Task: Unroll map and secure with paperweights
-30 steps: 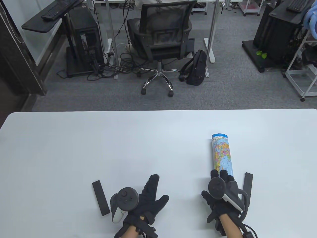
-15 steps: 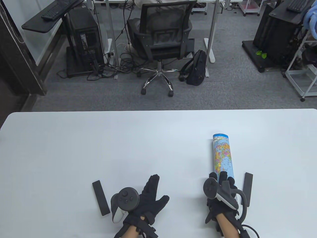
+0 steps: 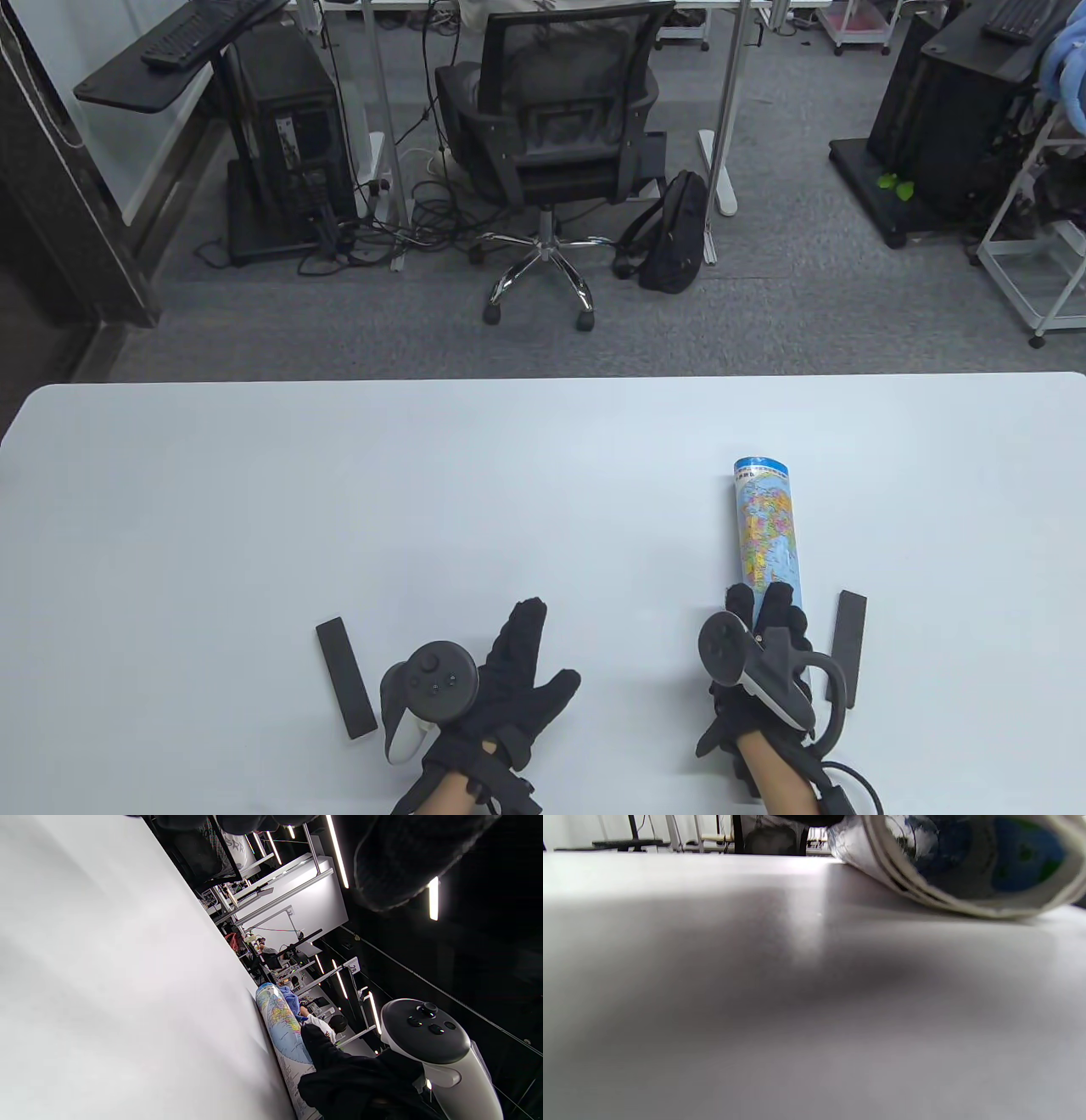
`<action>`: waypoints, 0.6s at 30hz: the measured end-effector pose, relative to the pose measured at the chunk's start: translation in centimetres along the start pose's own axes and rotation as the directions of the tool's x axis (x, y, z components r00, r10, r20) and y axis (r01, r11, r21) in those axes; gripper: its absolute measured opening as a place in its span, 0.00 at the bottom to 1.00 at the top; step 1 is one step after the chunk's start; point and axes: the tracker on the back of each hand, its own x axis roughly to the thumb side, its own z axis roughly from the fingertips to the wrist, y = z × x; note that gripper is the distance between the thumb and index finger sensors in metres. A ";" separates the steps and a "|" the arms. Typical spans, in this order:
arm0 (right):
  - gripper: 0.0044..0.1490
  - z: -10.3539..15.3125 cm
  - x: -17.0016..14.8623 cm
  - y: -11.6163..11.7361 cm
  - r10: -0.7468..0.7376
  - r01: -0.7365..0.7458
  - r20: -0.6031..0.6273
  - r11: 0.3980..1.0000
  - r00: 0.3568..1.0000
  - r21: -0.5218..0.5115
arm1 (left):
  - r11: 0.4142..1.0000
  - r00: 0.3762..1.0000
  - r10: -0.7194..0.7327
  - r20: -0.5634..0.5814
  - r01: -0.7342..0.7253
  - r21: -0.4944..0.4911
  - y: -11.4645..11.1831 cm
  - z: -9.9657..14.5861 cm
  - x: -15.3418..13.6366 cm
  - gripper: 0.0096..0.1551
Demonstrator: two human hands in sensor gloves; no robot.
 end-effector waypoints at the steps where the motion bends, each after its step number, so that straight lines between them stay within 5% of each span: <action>1: 0.41 0.1 -0.1 -0.1 -0.004 0.004 -0.004 1.000 1.000 -0.021 | 1.000 1.000 0.001 0.001 -0.001 0.001 0.0 0.0 0.0 0.51; 11: 0.39 1.0 -1.0 -2.2 -0.126 0.120 -0.011 0.971 0.992 -0.207 | 1.000 1.000 0.006 0.015 -0.006 0.025 0.3 0.1 0.0 0.51; 18: 0.38 3.1 -0.6 -4.8 -0.397 0.436 0.184 0.850 0.899 -0.296 | 0.998 0.999 0.042 0.030 -0.044 0.049 0.4 0.1 0.1 0.50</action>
